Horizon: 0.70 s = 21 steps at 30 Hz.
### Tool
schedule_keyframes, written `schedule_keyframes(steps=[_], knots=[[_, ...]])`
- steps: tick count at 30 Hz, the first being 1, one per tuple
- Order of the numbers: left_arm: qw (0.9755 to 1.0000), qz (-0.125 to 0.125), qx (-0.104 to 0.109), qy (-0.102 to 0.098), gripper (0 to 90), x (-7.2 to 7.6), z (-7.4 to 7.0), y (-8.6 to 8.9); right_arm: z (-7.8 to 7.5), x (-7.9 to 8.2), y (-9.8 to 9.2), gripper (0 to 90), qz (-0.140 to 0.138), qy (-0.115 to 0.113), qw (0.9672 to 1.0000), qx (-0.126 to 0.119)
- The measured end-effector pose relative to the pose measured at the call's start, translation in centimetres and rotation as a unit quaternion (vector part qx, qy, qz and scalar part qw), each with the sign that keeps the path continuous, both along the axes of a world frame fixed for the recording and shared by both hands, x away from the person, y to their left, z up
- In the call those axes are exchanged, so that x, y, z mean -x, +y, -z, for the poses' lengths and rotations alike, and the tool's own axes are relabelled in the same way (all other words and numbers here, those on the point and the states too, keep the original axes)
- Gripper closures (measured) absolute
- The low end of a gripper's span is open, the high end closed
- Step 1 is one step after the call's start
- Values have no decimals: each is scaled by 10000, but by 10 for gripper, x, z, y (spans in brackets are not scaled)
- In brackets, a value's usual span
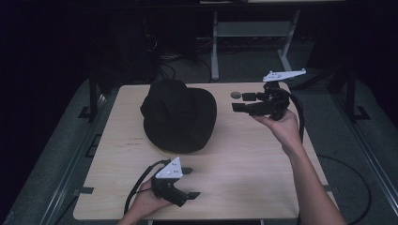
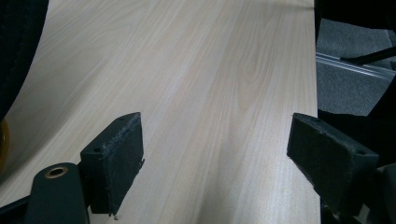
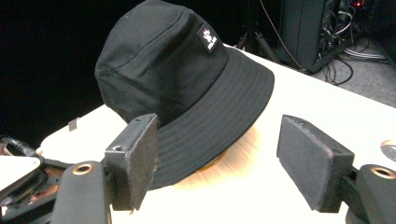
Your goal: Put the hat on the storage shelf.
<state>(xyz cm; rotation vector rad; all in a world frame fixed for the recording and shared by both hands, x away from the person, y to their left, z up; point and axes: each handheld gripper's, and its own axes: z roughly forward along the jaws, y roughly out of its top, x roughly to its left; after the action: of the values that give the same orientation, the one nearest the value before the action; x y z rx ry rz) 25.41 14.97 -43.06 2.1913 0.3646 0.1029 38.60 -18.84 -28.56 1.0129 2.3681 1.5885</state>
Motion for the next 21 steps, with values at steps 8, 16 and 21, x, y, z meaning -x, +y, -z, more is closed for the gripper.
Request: schedule_keyframes(steps=[8, 16, 21], knots=[[10000, 21, -13, -12, 180, 0, 0, -1, 8, 10, -14, 280, 99, 48, 9999, -2], [10000, 11, -7, 10, 180, 1, 1, -1, 21, 25, -30, 271, 243, 112, 9996, -39], [10000, 18, 20, 9, 180, 1, 1, -1, 29, 34, -36, 267, 286, 159, 9995, -11]])
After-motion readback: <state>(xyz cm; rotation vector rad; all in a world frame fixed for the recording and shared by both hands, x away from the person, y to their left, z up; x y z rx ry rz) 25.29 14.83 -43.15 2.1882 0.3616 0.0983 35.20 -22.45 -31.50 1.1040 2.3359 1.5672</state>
